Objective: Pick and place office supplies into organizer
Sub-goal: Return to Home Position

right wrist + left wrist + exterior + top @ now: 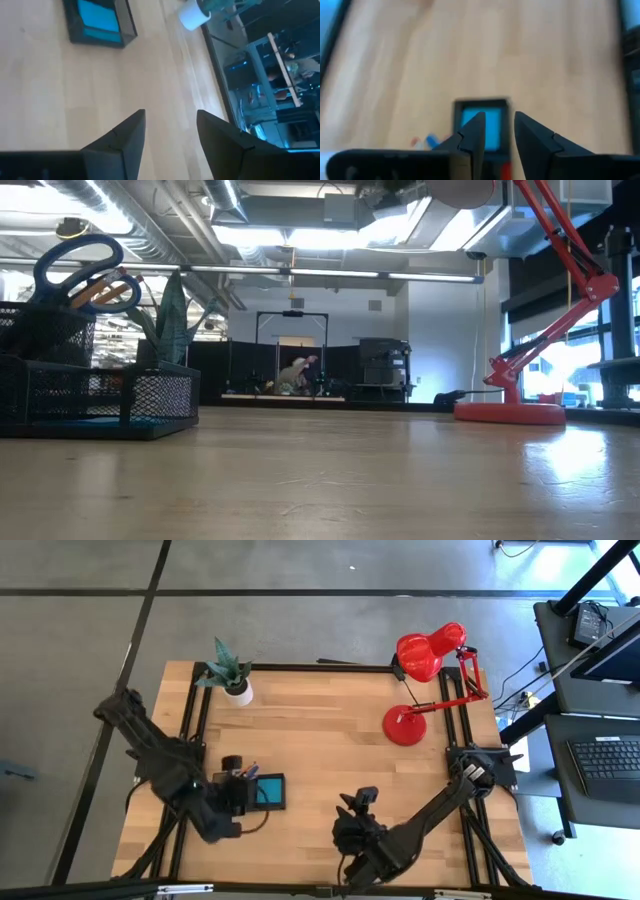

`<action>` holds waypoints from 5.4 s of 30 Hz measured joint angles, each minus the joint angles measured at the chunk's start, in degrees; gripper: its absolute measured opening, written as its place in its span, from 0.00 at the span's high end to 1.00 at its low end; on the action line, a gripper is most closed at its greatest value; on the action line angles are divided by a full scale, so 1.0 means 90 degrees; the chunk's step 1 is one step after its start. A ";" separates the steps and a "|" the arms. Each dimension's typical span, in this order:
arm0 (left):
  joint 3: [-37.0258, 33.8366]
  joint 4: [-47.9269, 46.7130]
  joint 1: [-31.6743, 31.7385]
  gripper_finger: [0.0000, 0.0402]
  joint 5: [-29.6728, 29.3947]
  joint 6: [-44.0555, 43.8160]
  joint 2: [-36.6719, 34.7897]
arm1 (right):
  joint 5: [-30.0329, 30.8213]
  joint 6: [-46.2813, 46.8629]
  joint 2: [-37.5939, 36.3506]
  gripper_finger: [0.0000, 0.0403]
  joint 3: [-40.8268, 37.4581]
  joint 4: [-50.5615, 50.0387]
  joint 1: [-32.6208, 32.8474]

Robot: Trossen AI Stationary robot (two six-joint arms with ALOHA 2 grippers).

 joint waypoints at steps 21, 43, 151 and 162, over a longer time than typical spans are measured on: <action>-0.2790 0.5015 0.1605 0.81 0.1755 0.4530 -0.3225 | -0.2936 -0.4492 -0.2708 0.55 -0.2492 0.5504 -0.1557; -0.5756 0.5385 0.1610 0.82 0.0656 0.4896 -0.7493 | -0.3039 -0.4483 -0.8817 0.55 -1.0206 1.0866 -0.1777; -0.8864 0.8040 0.7606 0.81 0.1950 0.4488 -0.9041 | -0.6264 -0.5018 -1.3869 0.55 -1.2619 0.9118 -0.7091; -0.8864 0.8040 0.7606 0.81 0.1952 0.4486 -0.9041 | -0.6268 -0.4681 -1.3731 0.55 -1.2614 0.8918 -0.7101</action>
